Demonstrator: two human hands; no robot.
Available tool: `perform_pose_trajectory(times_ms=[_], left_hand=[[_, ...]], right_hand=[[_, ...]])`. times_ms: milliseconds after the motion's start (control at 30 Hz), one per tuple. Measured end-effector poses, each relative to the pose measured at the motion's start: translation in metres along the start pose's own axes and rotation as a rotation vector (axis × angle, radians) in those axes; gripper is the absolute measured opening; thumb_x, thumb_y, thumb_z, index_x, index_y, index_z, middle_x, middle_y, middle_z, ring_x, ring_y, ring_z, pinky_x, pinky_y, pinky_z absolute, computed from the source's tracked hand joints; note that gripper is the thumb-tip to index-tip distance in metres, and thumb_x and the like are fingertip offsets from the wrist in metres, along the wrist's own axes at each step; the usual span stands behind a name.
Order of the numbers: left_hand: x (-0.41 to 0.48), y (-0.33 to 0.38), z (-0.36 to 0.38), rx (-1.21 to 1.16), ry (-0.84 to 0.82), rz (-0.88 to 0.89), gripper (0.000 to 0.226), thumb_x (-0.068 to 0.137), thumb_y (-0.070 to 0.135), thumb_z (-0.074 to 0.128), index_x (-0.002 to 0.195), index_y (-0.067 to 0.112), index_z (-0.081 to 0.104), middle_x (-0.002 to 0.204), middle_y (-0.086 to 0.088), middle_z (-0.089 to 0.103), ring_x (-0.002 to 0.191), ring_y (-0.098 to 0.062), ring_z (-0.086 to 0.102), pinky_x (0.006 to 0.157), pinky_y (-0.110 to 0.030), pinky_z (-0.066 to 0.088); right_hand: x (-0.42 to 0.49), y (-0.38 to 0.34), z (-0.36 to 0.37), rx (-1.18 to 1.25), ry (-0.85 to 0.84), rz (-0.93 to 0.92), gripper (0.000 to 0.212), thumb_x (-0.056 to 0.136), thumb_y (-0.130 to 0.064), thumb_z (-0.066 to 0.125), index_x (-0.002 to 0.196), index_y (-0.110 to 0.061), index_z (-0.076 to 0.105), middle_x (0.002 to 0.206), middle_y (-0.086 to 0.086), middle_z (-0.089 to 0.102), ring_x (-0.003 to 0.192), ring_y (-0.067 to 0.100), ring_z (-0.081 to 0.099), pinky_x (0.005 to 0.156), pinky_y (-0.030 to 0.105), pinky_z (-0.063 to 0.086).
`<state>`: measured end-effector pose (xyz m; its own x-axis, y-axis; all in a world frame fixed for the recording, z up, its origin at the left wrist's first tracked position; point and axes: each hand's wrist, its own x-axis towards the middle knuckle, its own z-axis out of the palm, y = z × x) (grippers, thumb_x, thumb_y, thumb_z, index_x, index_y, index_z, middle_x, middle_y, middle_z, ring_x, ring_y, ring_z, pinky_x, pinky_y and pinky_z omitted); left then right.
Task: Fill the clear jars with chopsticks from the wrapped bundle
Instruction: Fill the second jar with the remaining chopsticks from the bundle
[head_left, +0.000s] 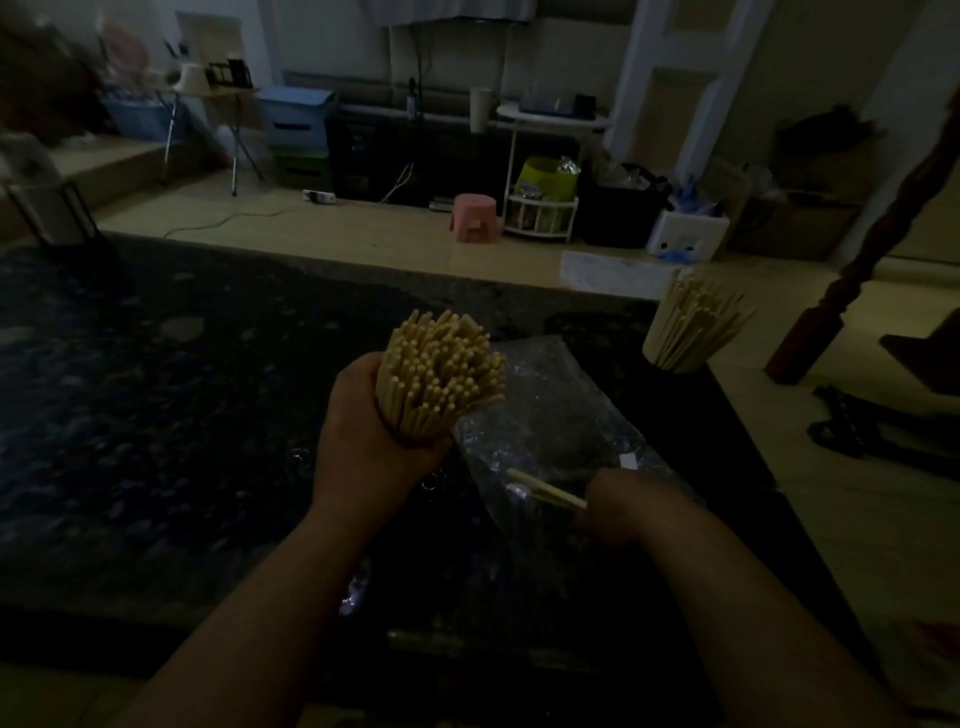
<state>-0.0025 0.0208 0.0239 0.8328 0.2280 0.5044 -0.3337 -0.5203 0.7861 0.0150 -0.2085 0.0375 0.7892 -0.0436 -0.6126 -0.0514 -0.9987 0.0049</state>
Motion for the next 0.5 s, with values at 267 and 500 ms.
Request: perform_pose_trajectory(times_ms=[267,500], left_hand=[[-0.002,0.002,-0.007,0.031,0.028,0.002,0.077,0.050,0.003,0.092,0.111,0.019,0.047,0.109,0.004,0.044,0.081,0.014,0.038,0.071,0.009,0.026],[-0.006,0.003,-0.011,0.056,0.015,0.024,0.076,0.050,0.004,0.092,0.114,0.009,0.052,0.108,0.005,0.043,0.081,0.013,0.037,0.071,0.008,0.027]], right_hand=[[-0.004,-0.010,0.002,-0.003,0.033,-0.056,0.030,0.096,-0.028,0.053,0.118,-0.009,0.062,0.118,0.011,0.061,0.105,0.028,0.060,0.091,0.037,0.049],[-0.023,-0.014,-0.001,-0.006,0.143,-0.043,0.037,0.092,-0.041,0.053,0.114,-0.014,0.064,0.112,0.008,0.060,0.103,0.030,0.058,0.096,0.041,0.046]])
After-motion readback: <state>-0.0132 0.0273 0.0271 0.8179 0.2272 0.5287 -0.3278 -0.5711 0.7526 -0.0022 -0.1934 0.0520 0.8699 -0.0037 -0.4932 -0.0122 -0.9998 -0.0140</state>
